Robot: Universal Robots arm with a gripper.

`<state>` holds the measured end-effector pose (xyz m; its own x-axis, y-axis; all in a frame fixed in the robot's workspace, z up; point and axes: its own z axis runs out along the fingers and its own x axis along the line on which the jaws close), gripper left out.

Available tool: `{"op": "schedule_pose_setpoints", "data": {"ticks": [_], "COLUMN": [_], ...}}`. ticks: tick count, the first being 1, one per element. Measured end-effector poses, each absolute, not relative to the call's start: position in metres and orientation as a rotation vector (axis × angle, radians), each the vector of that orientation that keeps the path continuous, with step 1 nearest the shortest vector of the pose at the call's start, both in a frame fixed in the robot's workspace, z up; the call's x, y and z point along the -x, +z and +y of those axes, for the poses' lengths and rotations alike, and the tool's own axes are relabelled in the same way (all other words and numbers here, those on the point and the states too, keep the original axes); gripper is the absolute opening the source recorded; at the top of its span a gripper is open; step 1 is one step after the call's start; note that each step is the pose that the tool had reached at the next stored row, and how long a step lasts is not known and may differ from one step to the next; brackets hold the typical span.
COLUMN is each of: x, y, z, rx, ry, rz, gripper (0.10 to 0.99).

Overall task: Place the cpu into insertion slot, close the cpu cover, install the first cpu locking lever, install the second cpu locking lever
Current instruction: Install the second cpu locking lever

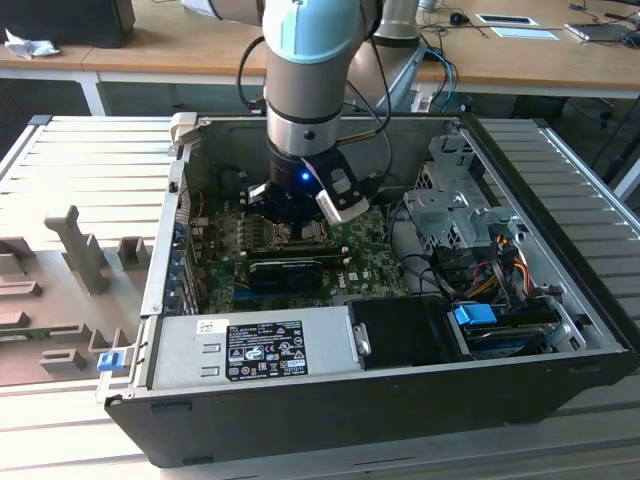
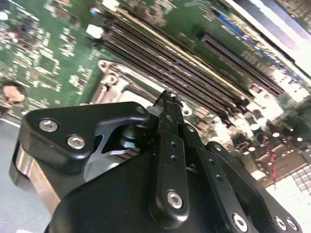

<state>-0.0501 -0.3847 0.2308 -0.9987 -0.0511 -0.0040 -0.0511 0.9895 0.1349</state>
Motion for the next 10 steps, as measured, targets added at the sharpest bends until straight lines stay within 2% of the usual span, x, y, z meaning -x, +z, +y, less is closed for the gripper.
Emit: {"op": "schedule_pose_setpoints", "data": {"ticks": [10], "x": [0.062], "y": [0.215], "z": [-0.387], "rx": [0.129], "ry": [0.239], "rz": [3.131], "gripper": [0.106]}}
